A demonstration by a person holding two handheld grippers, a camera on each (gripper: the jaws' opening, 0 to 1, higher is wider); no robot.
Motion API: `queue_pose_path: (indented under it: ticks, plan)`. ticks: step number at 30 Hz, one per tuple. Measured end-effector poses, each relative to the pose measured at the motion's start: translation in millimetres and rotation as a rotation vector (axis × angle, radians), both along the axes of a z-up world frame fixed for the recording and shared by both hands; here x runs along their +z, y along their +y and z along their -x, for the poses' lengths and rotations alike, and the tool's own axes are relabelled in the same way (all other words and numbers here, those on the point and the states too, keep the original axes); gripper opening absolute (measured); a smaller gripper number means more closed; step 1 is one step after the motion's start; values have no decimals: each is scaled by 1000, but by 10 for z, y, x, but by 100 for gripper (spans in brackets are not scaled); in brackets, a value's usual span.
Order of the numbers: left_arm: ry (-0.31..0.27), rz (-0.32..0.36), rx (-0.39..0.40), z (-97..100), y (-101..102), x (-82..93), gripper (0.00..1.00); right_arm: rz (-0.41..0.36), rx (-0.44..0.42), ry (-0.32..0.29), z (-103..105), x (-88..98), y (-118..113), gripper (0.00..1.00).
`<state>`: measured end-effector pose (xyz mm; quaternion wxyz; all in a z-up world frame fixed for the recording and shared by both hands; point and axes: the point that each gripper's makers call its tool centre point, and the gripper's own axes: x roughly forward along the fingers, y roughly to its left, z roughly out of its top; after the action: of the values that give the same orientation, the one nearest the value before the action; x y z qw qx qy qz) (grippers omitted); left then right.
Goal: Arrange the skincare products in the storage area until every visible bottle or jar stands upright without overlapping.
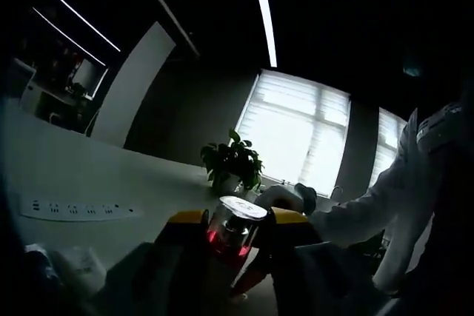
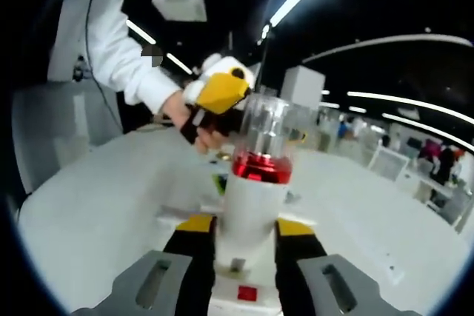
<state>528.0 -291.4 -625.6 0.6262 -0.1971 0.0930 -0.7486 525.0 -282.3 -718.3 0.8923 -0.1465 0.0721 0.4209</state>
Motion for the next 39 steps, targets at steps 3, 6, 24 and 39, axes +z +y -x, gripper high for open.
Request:
queue_pose_path:
  ticks: [3, 6, 24, 39]
  plan:
    - [1, 11, 9, -39, 8, 22, 24, -3, -5, -8, -1, 32, -3, 25]
    - [1, 11, 8, -48, 14, 24, 24, -12, -6, -21, -6, 102, 2, 25]
    - [27, 15, 27, -67, 96, 8, 23, 20, 65, -21, -38, 177, 55, 24]
    - [18, -13, 69, -70, 164, -8, 26, -20, 11, 20, 6, 195, 46, 31]
